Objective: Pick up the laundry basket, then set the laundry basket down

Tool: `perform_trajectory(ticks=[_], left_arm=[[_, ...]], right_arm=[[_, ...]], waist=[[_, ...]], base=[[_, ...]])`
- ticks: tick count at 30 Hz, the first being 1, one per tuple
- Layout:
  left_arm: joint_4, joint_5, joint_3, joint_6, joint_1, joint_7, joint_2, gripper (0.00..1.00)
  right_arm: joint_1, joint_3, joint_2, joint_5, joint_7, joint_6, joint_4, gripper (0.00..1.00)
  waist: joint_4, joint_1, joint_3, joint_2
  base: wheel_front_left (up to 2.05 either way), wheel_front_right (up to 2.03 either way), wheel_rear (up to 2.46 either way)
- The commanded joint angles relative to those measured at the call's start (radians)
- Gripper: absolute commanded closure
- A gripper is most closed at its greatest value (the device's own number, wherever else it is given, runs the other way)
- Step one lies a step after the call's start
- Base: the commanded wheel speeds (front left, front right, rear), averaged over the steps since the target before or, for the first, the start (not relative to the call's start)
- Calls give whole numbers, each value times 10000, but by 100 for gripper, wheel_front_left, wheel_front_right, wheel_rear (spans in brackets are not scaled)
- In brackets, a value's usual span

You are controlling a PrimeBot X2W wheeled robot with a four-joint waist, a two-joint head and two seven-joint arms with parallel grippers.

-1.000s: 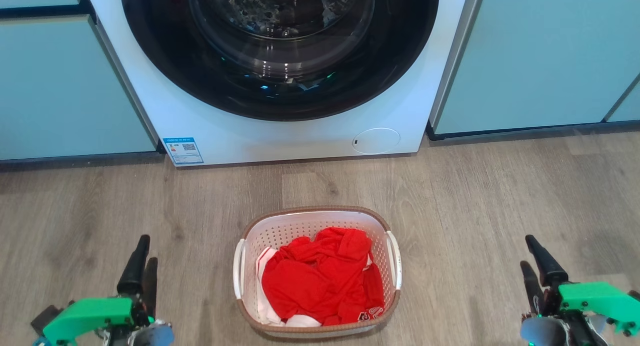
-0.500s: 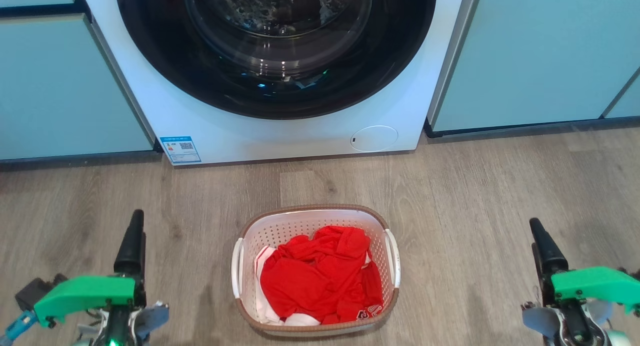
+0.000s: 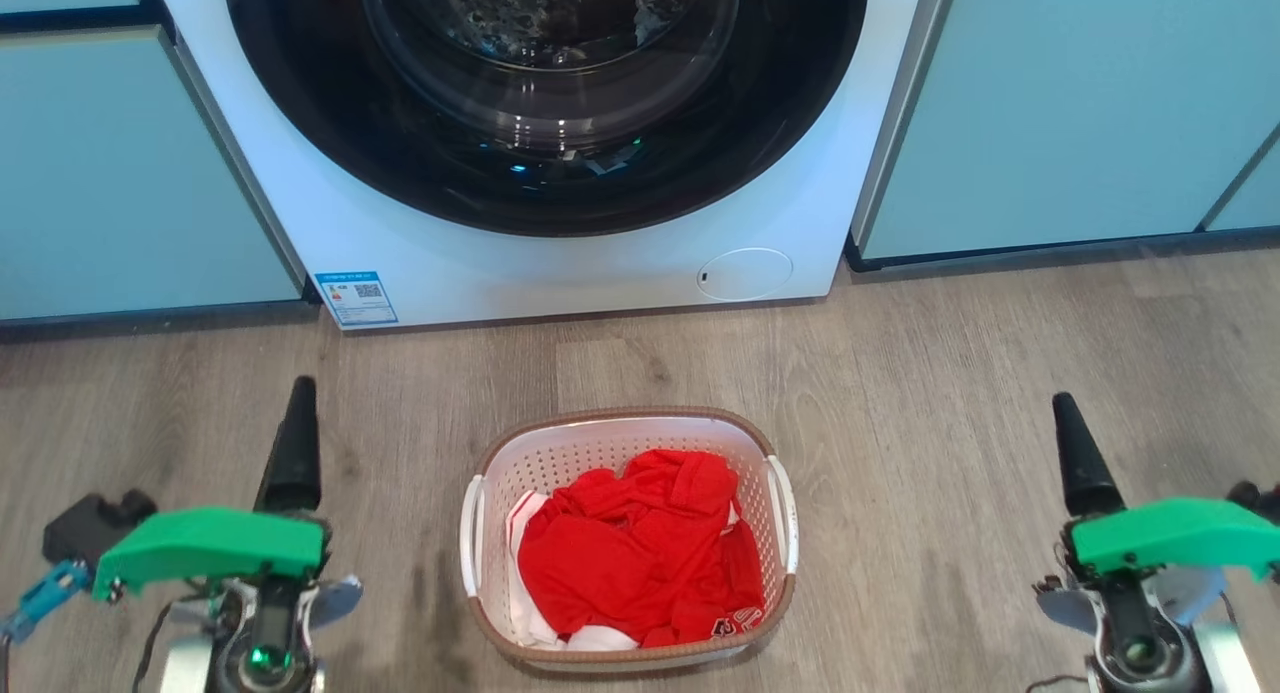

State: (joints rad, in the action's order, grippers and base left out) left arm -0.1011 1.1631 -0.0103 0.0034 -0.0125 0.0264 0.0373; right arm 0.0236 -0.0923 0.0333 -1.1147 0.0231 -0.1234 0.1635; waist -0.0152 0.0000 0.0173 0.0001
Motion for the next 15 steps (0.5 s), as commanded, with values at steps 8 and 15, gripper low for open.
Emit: perform_trajectory(ticks=[8, 15], left_arm=[[909, -2115, 588, 609, -755, 310, 98, 0], [897, -3597, 1277, 1101, -853, 515, 107, 0]], right_arm=[[773, 504, 92, 1867, 342, -33, -766, 0], [887, 928, 184, 3130, 547, -37, -988, 0]], waist=[[-44, 0, 16, -1], [-57, 0, 1, -1]], base=[[0, 0, 0], [0, 0, 0]])
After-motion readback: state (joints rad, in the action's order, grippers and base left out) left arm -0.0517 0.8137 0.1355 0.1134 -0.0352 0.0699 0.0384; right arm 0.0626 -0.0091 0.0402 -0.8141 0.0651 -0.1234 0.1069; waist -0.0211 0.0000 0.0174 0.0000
